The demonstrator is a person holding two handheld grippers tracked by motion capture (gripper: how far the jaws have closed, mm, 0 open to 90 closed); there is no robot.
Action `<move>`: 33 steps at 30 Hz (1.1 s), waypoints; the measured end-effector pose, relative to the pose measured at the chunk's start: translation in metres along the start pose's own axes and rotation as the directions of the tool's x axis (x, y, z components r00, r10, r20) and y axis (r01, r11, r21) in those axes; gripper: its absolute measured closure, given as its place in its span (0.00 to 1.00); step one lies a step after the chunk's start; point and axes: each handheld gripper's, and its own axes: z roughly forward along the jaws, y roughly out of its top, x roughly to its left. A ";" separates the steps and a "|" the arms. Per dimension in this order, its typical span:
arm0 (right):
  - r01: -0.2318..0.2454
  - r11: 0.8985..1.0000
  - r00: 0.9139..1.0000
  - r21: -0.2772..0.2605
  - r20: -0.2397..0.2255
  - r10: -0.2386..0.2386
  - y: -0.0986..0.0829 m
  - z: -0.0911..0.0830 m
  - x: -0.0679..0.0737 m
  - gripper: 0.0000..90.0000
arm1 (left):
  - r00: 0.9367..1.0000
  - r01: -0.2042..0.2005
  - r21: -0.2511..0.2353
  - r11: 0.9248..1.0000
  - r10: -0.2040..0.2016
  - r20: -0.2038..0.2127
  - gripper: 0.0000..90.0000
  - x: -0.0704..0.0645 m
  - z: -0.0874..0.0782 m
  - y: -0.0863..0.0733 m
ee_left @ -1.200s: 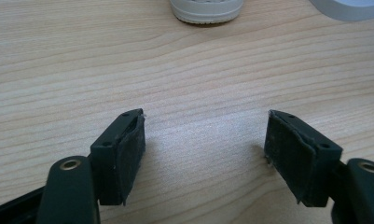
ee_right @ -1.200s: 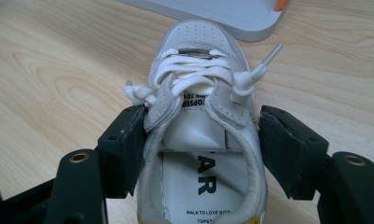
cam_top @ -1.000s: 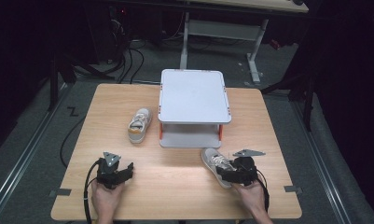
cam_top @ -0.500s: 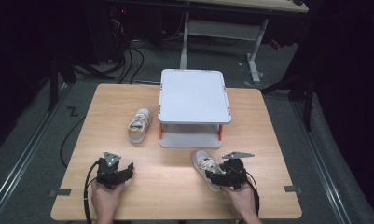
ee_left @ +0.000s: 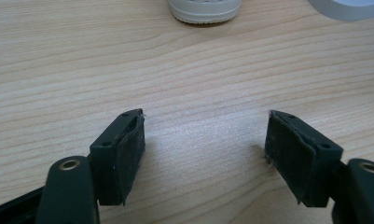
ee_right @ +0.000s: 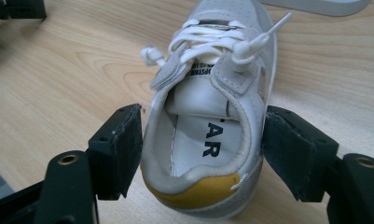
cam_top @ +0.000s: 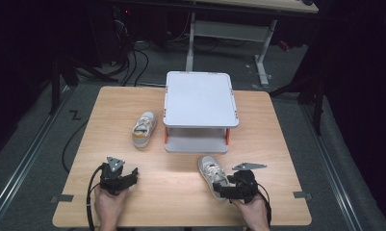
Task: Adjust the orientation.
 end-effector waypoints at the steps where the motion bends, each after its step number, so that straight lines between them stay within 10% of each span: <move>1: 0.005 1.000 1.000 -0.004 0.003 -0.005 -0.001 0.000 0.002 0.33 | 1.000 0.000 0.000 1.000 0.000 0.000 0.32 0.000 0.000 0.000; 18: 0.008 0.998 1.000 -0.063 -0.028 -0.010 0.000 0.011 0.008 0.30 | 1.000 0.000 0.001 1.000 0.000 -0.001 0.32 0.000 0.000 0.000; 25: -0.009 0.985 0.994 -0.174 -0.113 -0.011 -0.003 -0.006 -0.012 0.27 | 1.000 0.001 0.001 1.000 -0.001 -0.002 0.32 0.000 0.000 0.000; 33: 0.016 0.951 1.000 -0.310 -0.002 -0.018 -0.006 -0.019 -0.055 0.30 | 1.000 0.001 0.000 1.000 -0.001 -0.001 0.32 0.000 0.000 0.000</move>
